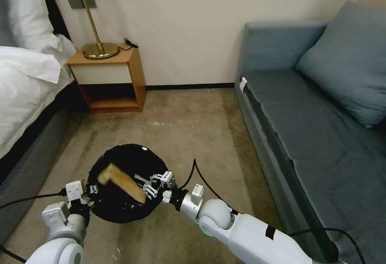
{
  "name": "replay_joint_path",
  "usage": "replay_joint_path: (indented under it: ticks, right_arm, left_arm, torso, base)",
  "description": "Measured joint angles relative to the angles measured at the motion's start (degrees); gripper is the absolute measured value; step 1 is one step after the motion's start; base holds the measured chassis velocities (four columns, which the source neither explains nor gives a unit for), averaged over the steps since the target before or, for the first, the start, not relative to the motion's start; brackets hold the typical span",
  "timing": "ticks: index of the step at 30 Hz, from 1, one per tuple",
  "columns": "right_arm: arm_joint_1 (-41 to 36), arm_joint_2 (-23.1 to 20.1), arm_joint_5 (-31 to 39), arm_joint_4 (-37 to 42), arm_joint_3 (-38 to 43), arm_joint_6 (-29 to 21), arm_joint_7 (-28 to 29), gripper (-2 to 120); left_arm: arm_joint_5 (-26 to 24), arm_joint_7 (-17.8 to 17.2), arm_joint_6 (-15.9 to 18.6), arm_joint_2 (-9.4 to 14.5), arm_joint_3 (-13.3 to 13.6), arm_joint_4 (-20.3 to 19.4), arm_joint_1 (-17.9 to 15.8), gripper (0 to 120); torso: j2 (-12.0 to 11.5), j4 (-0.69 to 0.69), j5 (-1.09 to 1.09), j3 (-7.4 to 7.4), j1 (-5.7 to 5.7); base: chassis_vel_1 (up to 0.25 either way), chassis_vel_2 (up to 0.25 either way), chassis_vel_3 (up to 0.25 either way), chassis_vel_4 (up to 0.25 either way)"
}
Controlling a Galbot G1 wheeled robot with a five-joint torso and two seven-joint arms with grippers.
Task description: Pick up the trash bin, then pick up the garbage on the floor and place it into the trash bin.
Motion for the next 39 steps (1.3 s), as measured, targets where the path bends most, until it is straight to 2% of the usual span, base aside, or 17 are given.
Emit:
replay_joint_path:
  ticks: [4, 5, 9, 11, 13, 15, 16, 19, 20, 24, 25, 26, 28, 33, 35, 37, 39]
  right_arm:
    - [-0.1, 0.5, -0.5, 1.2, 1.9, 0.3, 0.1, 59]
    - [-0.1, 0.5, -0.5, 1.2, 1.9, 0.3, 0.1, 59]
    - [-0.1, 0.4, 1.1, 5.5, 7.6, 0.1, 3.8, 78]
    - [-0.4, 0.3, 1.3, 6.4, 9.4, -0.4, 5.3, 81]
    - [-1.8, -0.2, 1.0, 8.6, 13.2, -1.9, 10.0, 91]
    - [-2.6, -0.7, 0.7, 9.4, 14.7, -2.2, 11.2, 94]
    - [-3.9, -1.4, -0.1, 10.6, 16.5, -2.4, 12.5, 98]
    - [-7.6, -2.2, -5.9, 12.6, 21.4, -1.6, 14.8, 100]
    - [-7.6, -2.2, -5.9, 12.6, 21.4, -1.6, 14.8, 100]
    - [-13.0, -0.5, -11.1, 15.7, 30.3, -0.8, 18.4, 100]
    - [-13.0, -0.5, -11.1, 15.7, 30.3, -0.8, 18.4, 100]
    - [-14.6, 0.0, -11.3, 16.9, 32.3, -1.0, 19.4, 100]
    - [-17.3, 0.6, -12.3, 18.7, 35.1, -1.1, 20.4, 100]
    - [-22.1, 1.2, -13.8, 21.8, 38.6, -1.1, 20.8, 100]
    - [-22.1, 1.2, -13.8, 21.8, 38.6, -1.1, 20.8, 100]
    - [-26.1, 2.4, -14.5, 24.1, 41.0, -1.1, 21.1, 100]
    - [-26.1, 2.4, -14.5, 24.1, 41.0, -1.1, 21.1, 100]
  left_arm:
    - [0.0, 0.0, 0.0, 0.3, -0.2, 0.7, -0.4, 3]
    - [0.0, 0.0, 0.0, 0.3, -0.2, 0.7, -0.4, 3]
    - [-1.6, -0.2, 0.0, 1.0, -1.5, 1.7, -1.5, 3]
    - [-2.5, -0.5, 0.0, 1.1, -1.7, 2.0, -2.0, 3]
    - [-5.8, -2.6, -0.2, 1.3, -2.0, 2.7, -3.4, 3]
    - [-7.8, -4.1, -0.2, 1.4, -2.1, 3.0, -3.9, 3]
    - [-11.1, -6.9, -0.3, 1.5, -2.3, 3.4, -4.4, 3]
    - [-20.8, -13.4, -0.3, 1.7, -2.8, 4.6, -5.2, 3]
    - [-20.8, -13.4, -0.3, 1.7, -2.8, 4.6, -5.2, 3]
    - [-37.3, -23.2, 2.3, 1.8, -3.3, 7.0, -7.3, 3]
    - [-37.3, -23.2, 2.3, 1.8, -3.3, 7.0, -7.3, 3]
    - [-40.6, -25.4, 3.0, 1.9, -3.4, 7.6, -7.5, 3]
    - [-43.6, -27.0, 3.4, 2.0, -3.7, 8.9, -7.2, 3]
    - [-44.8, -27.4, 3.4, 2.5, -4.2, 12.4, -7.4, 3]
    - [-44.8, -27.4, 3.4, 2.5, -4.2, 12.4, -7.4, 3]
    - [-45.0, -27.4, 3.2, 3.2, -4.4, 15.8, -9.1, 3]
    - [-45.0, -27.4, 3.2, 3.2, -4.4, 15.8, -9.1, 3]
  torso:
    - [0.0, 0.0, 0.0, 0.0, 0.0]
    - [0.0, 0.0, 0.0, 0.0, 0.0]
    - [0.0, 0.02, 0.0, 0.0, 0.0]
    - [0.0, 0.02, 0.0, 0.0, 0.0]
    - [0.0, 0.0, 0.0, 0.0, 0.0]
    - [0.0, 0.0, 0.0, 0.0, 0.0]
    - [0.0, -0.01, 0.0, 0.0, 0.0]
    - [0.0, 0.0, 0.01, 0.0, 0.0]
    - [0.0, 0.0, 0.01, 0.0, 0.0]
    - [0.0, -0.01, 0.0, 0.0, 0.0]
    - [0.0, -0.01, 0.0, 0.0, 0.0]
    - [0.0, -0.02, 0.0, 0.0, 0.0]
    - [0.0, -0.01, 0.0, 0.0, 0.0]
    - [0.0, 0.02, 0.0, 0.0, 0.0]
    - [0.0, 0.02, 0.0, 0.0, 0.0]
    - [0.0, 0.0, -0.01, 0.0, 0.0]
    - [0.0, 0.0, -0.01, 0.0, 0.0]
  base:
    - [0.0, 0.0, 0.0, 0.0]
    - [0.0, 0.0, 0.0, 0.0]
    - [0.0, 0.0, 0.0, 0.0]
    - [0.0, 0.0, 0.0, 0.0]
    - [0.0, 0.0, 0.0, 0.0]
    - [0.0, 0.0, 0.0, 0.0]
    - [0.0, 0.0, 0.0, 0.0]
    - [0.0, 0.0, 0.0, 0.0]
    - [0.0, 0.0, 0.0, 0.0]
    - [0.0, 0.0, 0.0, 0.0]
    - [0.0, 0.0, 0.0, 0.0]
    - [0.0, 0.0, 0.0, 0.0]
    - [0.0, 0.0, 0.0, 0.0]
    - [0.0, 0.0, 0.0, 0.0]
    - [0.0, 0.0, 0.0, 0.0]
    - [0.0, 0.0, 0.0, 0.0]
    - [0.0, 0.0, 0.0, 0.0]
